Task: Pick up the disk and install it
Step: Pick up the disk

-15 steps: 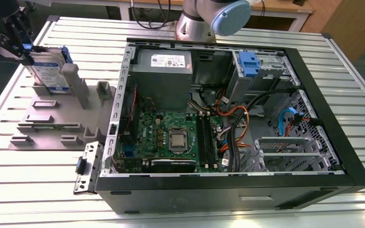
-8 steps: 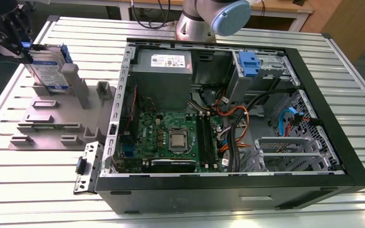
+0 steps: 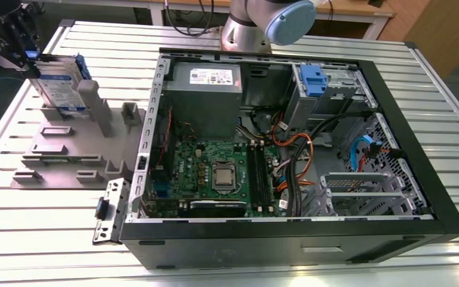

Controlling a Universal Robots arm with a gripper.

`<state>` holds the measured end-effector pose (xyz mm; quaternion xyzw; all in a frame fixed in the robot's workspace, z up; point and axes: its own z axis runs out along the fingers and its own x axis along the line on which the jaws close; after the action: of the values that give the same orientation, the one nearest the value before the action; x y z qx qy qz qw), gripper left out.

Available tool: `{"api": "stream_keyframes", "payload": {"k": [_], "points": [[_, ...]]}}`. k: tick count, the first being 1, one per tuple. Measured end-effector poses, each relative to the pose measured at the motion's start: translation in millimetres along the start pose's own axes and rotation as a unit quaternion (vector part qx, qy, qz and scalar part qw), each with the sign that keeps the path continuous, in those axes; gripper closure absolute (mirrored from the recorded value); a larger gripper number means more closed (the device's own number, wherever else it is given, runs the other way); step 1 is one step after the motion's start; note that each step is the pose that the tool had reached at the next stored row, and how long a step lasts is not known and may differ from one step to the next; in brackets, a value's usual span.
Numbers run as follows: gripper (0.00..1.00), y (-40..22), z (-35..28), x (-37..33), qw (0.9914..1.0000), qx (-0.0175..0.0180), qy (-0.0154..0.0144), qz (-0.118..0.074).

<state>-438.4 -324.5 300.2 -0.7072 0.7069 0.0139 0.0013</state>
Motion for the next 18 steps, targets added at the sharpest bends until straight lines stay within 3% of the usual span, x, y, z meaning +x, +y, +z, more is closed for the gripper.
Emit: {"api": "stream_keyframes", "payload": {"k": [6, 18], "points": [[0.64, 0.1, -4.6, -0.1, 1.00000, 0.0000, 0.0000, 0.000], [0.64, 0.1, -5.9, -0.1, 1.00000, 0.0000, 0.0000, 0.000]]}}
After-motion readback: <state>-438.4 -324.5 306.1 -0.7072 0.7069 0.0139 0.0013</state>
